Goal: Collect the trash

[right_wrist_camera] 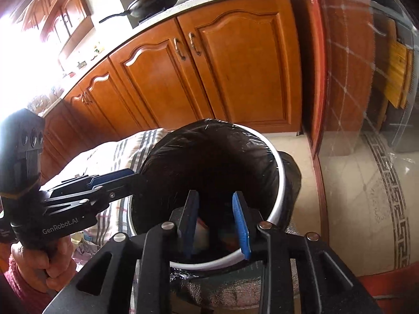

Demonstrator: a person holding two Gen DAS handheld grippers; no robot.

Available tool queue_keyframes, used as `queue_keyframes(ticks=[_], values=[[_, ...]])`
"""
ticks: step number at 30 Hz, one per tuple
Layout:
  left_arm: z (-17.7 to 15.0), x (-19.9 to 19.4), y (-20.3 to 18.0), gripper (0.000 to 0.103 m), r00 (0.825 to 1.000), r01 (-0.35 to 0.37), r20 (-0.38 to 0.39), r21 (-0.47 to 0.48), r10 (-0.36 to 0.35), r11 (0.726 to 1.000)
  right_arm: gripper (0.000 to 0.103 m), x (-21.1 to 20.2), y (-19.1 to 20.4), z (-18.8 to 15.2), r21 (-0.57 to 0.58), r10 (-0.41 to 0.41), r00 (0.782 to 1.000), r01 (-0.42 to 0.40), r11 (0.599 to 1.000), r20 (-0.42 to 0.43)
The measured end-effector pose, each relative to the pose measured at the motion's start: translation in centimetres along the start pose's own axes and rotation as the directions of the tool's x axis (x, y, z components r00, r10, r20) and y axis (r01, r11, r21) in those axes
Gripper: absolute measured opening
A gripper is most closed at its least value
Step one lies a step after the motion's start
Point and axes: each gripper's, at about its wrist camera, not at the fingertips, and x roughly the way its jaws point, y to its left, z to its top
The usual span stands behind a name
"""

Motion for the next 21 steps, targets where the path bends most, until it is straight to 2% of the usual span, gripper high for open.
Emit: queue_keyframes(ticks=[2, 3, 4, 5, 7, 9, 15, 21], values=[[-0.6, -1.1, 0.0, 0.044, 1.000, 0.002, 0.029, -0.008, -0.002, 1.000, 0.039, -0.7, -0.1, -0.3, 0.021, 0.009, 1.000, -0.009, 1.000, 0.021], [-1.1, -2.0, 0.1, 0.051, 0.999, 0.001, 0.047, -0.012, -0.001, 1.000, 0.045, -1.2, 0.0, -0.6, 0.029, 0.015, 0.999, -0.016, 0.999, 0.036], [-1.5, -2.7, 0.2, 0.055, 0.998, -0.005, 0.066, -0.020, 0.007, 1.000, 0.056, -1.6, 0.1, -0.9, 0.038, 0.020, 0.998, -0.022, 0.999, 0.052], [-2.1, -3.7, 0.3, 0.061, 0.996, -0.011, 0.089, -0.029, 0.013, 1.000, 0.063, -2.0, 0.3, -1.2, 0.046, 0.027, 0.997, -0.030, 0.998, 0.072], [-3.5, -5.5, 0.5, 0.064, 0.991, -0.016, 0.129, -0.039, 0.021, 0.999, 0.085, -2.8, 0.9, -2.0, 0.066, 0.038, 0.992, -0.046, 0.997, 0.116], [-5.1, -7.3, 0.7, 0.069, 0.986, -0.033, 0.163, -0.046, 0.040, 0.998, 0.090, -3.4, 1.6, -2.9, 0.084, 0.049, 0.988, -0.062, 0.995, 0.147], [-10.1, -12.6, 1.7, 0.074, 0.960, -0.100, 0.255, -0.076, 0.116, 0.992, 0.091, -4.3, 4.7, -5.2, 0.081, 0.088, 0.981, -0.103, 0.991, 0.175], [-14.7, -16.8, 3.4, 0.074, 0.946, -0.137, 0.277, -0.132, 0.169, 0.982, 0.091, -4.7, 8.0, -6.7, 0.041, 0.137, 0.976, -0.146, 0.988, 0.170]])
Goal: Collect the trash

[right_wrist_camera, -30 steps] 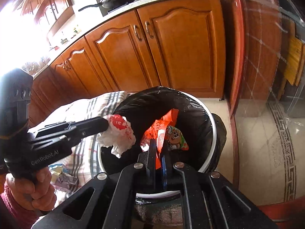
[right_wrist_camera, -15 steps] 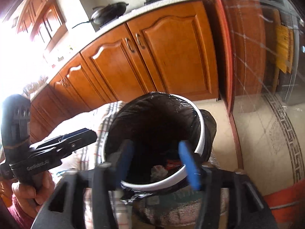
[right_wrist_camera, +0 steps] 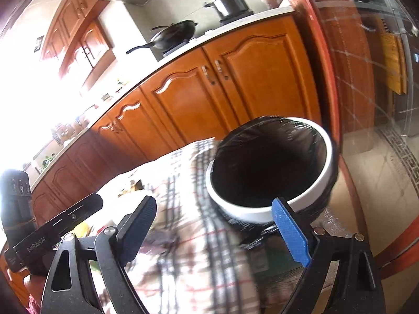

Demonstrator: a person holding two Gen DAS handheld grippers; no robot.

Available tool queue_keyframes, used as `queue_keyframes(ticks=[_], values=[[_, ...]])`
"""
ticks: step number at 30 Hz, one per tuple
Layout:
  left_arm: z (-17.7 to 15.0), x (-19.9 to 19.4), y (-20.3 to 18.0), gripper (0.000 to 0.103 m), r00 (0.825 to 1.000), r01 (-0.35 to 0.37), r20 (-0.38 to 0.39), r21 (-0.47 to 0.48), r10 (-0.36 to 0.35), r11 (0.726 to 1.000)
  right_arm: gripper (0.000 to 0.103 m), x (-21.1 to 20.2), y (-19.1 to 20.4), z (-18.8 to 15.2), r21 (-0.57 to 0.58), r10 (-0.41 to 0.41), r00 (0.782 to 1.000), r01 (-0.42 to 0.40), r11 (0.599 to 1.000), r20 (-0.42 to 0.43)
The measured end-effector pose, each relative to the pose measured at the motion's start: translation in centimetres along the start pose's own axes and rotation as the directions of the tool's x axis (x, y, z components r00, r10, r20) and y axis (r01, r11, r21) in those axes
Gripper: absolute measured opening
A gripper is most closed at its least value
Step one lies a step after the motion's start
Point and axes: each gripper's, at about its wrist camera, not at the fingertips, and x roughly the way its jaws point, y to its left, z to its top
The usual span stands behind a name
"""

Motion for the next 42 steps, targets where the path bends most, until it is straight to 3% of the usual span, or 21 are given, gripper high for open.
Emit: queue_keyframes(ticks=[11, 20, 33, 42], values=[[-2.8, -7.3, 3.9, 0.074, 0.994, -0.101, 0.028, -0.059, 0.103, 0.993, 0.091, 1.0, 4.6, -2.9, -0.068, 0.055, 0.997, -0.059, 0.996, -0.059], [-4.6, -9.4, 5.9, 0.074, 0.987, -0.160, -0.013, -0.114, 0.159, 0.981, 0.091, 2.3, 7.2, -4.6, -0.113, 0.072, 0.992, -0.083, 0.990, -0.101], [-4.1, -6.1, 6.4, 0.074, 0.969, -0.217, -0.147, -0.103, 0.201, 0.971, 0.090, 4.8, 9.8, -5.5, -0.202, 0.045, 0.987, -0.076, 0.977, -0.152], [-4.6, -3.6, 7.7, 0.071, 0.957, -0.230, -0.203, -0.098, 0.207, 0.968, 0.073, 7.4, 10.0, -5.6, -0.247, -0.013, 0.982, -0.034, 0.968, -0.188]])
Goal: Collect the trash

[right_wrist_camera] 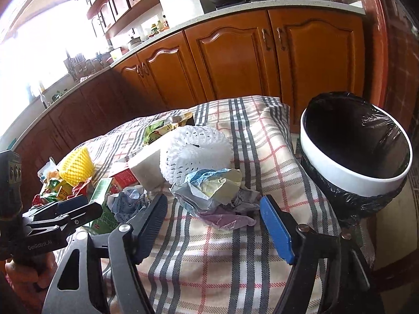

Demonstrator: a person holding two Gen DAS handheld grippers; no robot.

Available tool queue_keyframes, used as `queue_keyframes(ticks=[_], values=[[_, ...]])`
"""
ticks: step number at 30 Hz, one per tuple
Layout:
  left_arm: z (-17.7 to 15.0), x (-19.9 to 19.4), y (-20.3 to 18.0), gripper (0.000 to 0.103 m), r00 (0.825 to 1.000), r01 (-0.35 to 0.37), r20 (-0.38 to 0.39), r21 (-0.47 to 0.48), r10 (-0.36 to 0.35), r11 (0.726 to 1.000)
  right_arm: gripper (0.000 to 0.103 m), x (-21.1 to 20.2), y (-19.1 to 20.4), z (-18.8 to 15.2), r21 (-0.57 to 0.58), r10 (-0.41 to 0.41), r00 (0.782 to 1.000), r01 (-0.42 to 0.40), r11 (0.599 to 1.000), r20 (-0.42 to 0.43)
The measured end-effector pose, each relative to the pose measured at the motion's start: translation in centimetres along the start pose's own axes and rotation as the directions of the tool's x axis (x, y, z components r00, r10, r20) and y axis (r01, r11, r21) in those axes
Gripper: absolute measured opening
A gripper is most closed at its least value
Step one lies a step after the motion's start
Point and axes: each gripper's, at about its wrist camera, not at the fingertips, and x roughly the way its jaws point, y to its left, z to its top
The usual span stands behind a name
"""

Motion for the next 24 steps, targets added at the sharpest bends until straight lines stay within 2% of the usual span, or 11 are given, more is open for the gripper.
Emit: queue_keyframes(ticks=[4, 5, 8, 10, 11, 16, 24], values=[[0.0, 0.7, 0.2, 0.063, 1.000, 0.018, -0.012, 0.003, -0.018, 1.000, 0.067, 1.3, 0.1, 0.0, -0.013, -0.007, 1.000, 0.007, 1.000, -0.020], [0.0, 0.7, 0.2, 0.058, 1.000, 0.024, -0.011, 0.006, -0.024, 1.000, 0.064, 1.6, 0.1, 0.0, -0.016, -0.007, 1.000, 0.007, 1.000, -0.025], [-0.2, 0.8, -0.2, 0.043, 0.999, 0.049, -0.010, 0.031, -0.049, 0.998, 0.052, 1.9, 0.4, -0.1, -0.028, -0.001, 1.000, 0.000, 1.000, -0.031], [-0.3, 0.6, -0.6, 0.038, 0.999, 0.039, -0.001, 0.056, -0.039, 0.998, 0.038, 1.8, 0.6, -0.1, -0.038, -0.003, 1.000, 0.002, 0.999, -0.028], [-0.4, 0.5, -0.7, 0.035, 0.999, 0.042, 0.001, 0.064, -0.042, 0.997, 0.035, 1.7, 0.7, -0.1, -0.042, -0.004, 1.000, 0.003, 0.999, -0.025], [-0.6, -0.9, -0.4, 0.032, 0.998, 0.050, 0.027, 0.067, -0.052, 0.996, 0.025, 0.3, 0.7, -0.2, -0.037, 0.023, 1.000, -0.023, 0.999, -0.008], [-0.2, -4.2, -0.7, 0.031, 0.993, 0.064, 0.093, 0.077, -0.071, 0.995, 0.023, -2.5, 0.7, -0.4, -0.022, 0.060, 0.998, -0.059, 0.998, 0.033]])
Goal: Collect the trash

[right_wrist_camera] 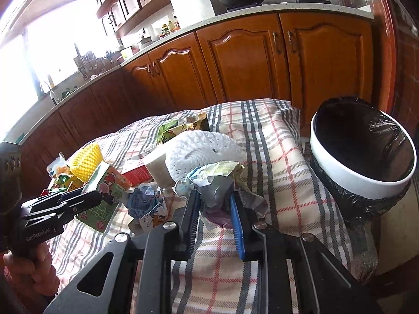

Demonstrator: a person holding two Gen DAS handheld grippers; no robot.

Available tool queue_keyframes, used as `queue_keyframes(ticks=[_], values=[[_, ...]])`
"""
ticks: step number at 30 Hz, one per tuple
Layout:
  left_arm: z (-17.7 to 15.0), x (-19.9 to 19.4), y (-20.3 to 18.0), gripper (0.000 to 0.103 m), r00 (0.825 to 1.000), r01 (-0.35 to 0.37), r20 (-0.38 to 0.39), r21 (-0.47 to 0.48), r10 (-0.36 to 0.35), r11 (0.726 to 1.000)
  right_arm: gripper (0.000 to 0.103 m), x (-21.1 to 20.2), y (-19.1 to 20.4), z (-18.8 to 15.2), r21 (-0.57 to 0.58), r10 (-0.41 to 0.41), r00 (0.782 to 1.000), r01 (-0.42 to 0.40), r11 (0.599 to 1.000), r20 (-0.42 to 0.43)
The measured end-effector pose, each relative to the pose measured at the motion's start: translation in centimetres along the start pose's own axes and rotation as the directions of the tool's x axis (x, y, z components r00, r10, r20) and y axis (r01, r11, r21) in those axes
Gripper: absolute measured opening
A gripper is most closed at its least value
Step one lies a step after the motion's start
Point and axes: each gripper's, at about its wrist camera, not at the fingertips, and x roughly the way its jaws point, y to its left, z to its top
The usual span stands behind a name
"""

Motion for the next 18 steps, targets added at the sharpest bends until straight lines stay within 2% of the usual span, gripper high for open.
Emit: queue_keyframes(ticks=[9, 18], values=[[0.9, -1.6, -2.0, 0.031, 0.997, 0.076, 0.027, 0.042, -0.078, 0.996, 0.022, -2.5, -0.7, 0.5, 0.021, 0.004, 0.999, -0.005, 1.000, 0.044], [1.7, -0.5, -3.5, 0.031, 0.992, 0.126, 0.010, 0.054, -0.127, 0.990, 0.021, -4.8, -2.3, 0.8, 0.045, -0.017, 0.996, 0.013, 0.999, 0.085]])
